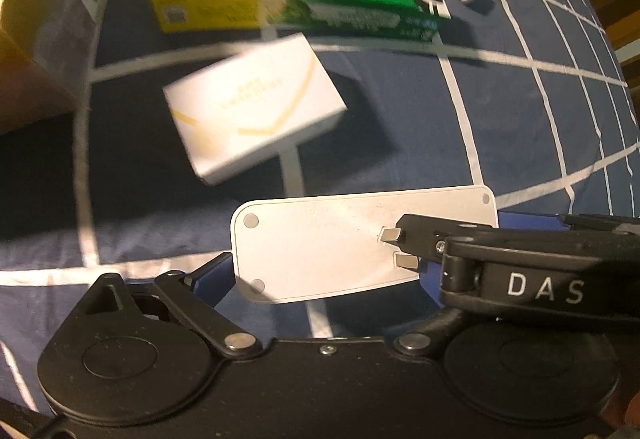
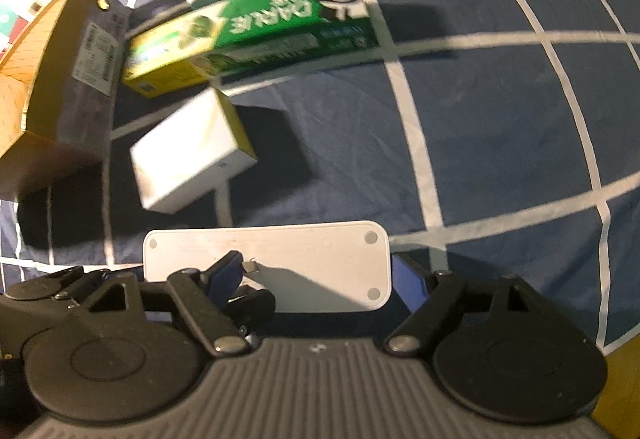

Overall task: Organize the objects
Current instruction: 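Close the right tool on the white flat panel and lift it, then carry the white flat panel with the right tool into the cardboard box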

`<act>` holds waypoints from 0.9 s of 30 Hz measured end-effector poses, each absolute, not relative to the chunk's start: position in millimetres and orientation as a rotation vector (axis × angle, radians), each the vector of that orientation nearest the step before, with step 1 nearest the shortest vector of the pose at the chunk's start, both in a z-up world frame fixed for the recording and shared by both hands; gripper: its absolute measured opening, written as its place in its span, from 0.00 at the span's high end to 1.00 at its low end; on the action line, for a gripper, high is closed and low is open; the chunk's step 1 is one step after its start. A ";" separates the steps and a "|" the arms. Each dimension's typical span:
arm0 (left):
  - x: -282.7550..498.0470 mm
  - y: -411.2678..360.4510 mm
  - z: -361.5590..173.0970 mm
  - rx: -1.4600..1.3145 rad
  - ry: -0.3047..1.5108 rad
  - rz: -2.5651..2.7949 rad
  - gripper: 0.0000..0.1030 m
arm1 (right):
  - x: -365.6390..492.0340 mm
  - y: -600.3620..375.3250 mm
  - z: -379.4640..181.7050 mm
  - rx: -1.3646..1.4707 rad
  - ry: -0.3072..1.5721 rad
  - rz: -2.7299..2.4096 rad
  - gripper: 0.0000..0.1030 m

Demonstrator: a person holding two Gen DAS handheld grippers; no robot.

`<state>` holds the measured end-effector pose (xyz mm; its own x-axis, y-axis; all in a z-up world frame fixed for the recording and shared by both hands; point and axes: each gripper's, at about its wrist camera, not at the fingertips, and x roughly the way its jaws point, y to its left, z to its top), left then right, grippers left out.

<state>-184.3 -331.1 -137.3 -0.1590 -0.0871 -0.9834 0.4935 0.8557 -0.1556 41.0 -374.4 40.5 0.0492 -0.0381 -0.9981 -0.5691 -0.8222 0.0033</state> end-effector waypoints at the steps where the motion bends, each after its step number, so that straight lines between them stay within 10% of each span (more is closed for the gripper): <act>1: -181.6 -329.0 -133.4 0.323 1.651 -0.524 0.06 | 36.7 -376.6 42.7 -1.936 0.611 1.833 0.23; 27: -51.2 -225.5 -24.0 0.286 1.420 -0.511 0.07 | -112.4 -495.8 98.7 -1.752 0.597 2.062 0.23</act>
